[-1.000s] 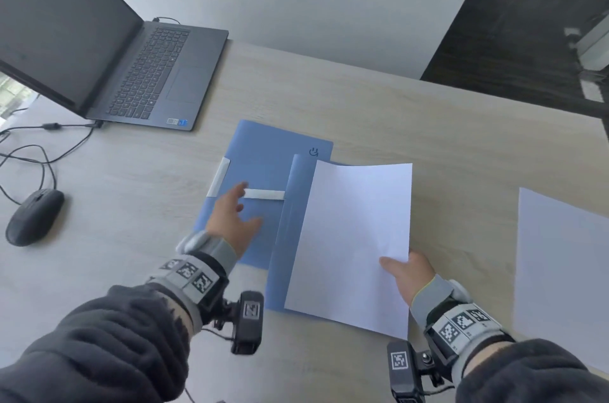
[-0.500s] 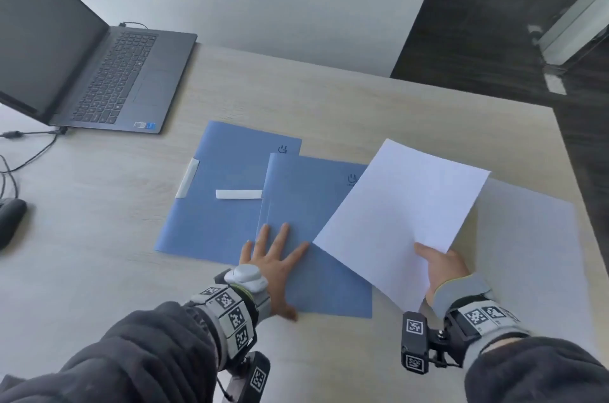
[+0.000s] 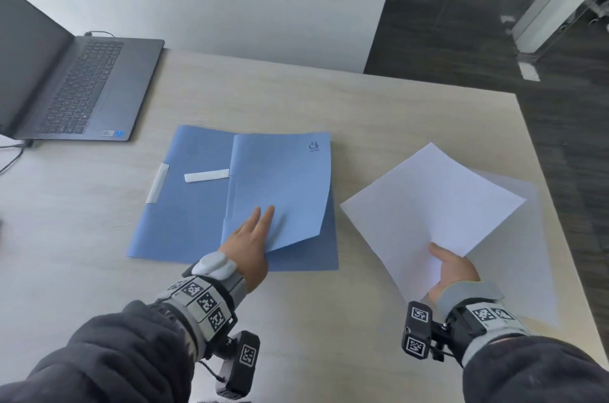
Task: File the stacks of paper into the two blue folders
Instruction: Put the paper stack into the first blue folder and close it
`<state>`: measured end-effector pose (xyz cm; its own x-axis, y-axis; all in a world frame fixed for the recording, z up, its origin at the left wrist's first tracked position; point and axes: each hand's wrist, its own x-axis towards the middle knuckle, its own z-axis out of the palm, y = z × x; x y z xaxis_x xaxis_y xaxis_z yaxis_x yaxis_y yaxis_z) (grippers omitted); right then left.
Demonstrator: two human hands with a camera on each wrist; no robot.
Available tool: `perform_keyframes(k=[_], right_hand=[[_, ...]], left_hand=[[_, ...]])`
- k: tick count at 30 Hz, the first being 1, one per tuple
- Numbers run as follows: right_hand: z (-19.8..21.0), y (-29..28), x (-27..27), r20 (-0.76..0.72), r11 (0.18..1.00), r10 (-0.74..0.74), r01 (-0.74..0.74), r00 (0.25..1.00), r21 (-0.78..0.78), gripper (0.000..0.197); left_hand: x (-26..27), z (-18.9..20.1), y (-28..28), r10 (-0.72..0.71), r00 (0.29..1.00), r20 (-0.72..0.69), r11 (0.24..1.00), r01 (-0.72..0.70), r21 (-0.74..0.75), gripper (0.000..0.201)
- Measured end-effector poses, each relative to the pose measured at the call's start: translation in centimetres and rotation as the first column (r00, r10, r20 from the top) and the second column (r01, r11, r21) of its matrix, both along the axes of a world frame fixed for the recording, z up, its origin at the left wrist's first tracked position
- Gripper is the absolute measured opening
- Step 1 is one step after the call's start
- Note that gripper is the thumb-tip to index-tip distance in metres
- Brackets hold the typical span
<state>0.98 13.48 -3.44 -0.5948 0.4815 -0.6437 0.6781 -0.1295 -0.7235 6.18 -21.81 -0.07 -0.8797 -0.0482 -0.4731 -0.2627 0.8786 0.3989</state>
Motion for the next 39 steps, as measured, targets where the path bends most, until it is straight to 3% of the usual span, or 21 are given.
perform_keyframes(k=[3, 6, 9, 12, 17, 26, 29, 33, 39], right_hand=[[0.3, -1.2, 0.4, -0.059, 0.996, 0.056, -0.060, 0.997, -0.064, 0.022], [-0.3, -2.9, 0.3, -0.049, 0.973, 0.221, -0.224, 0.974, -0.056, 0.014], [-0.4, -5.0, -0.4, -0.052, 0.921, 0.387, -0.388, 0.921, -0.032, 0.007], [-0.6, -7.9, -1.5, -0.046, 0.853, 0.521, -0.522, 0.852, -0.012, 0.013], [0.3, -12.0, -3.7, -0.057, 0.767, 0.642, -0.641, 0.764, 0.036, 0.019], [0.8, -18.5, -6.4, -0.023, 0.669, 0.740, -0.732, 0.672, 0.128, 0.014], [0.9, -19.5, -6.8, -0.019, 0.648, 0.757, -0.747, 0.653, 0.148, 0.006], [1.1, -20.7, -6.9, 0.001, 0.606, 0.787, -0.774, 0.617, 0.184, 0.021], [0.6, -20.9, -7.1, 0.020, 0.608, 0.782, -0.769, 0.623, 0.196, 0.020]], left_hand=[[0.3, 0.0, 0.0, 0.116, 0.989, -0.086, 0.987, -0.105, 0.122, 0.061], [1.1, -0.3, -0.5, 0.271, 0.955, -0.119, 0.937, -0.233, 0.260, 0.049], [2.3, -1.1, -1.5, 0.421, 0.903, -0.090, 0.846, -0.355, 0.396, 0.049], [2.9, -0.8, -2.5, 0.607, 0.795, 0.001, 0.714, -0.546, 0.438, 0.063], [3.2, -0.2, -4.1, 0.708, 0.705, 0.028, 0.600, -0.623, 0.502, 0.047], [4.2, -0.5, -6.3, 0.733, 0.679, 0.027, 0.607, -0.672, 0.425, 0.031], [4.5, -0.4, -6.3, 0.704, 0.710, 0.011, 0.652, -0.653, 0.385, 0.023], [4.2, -0.5, -6.2, 0.714, 0.700, -0.017, 0.655, -0.660, 0.369, 0.021], [4.4, -0.4, -6.7, 0.696, 0.718, -0.012, 0.669, -0.642, 0.373, 0.019]])
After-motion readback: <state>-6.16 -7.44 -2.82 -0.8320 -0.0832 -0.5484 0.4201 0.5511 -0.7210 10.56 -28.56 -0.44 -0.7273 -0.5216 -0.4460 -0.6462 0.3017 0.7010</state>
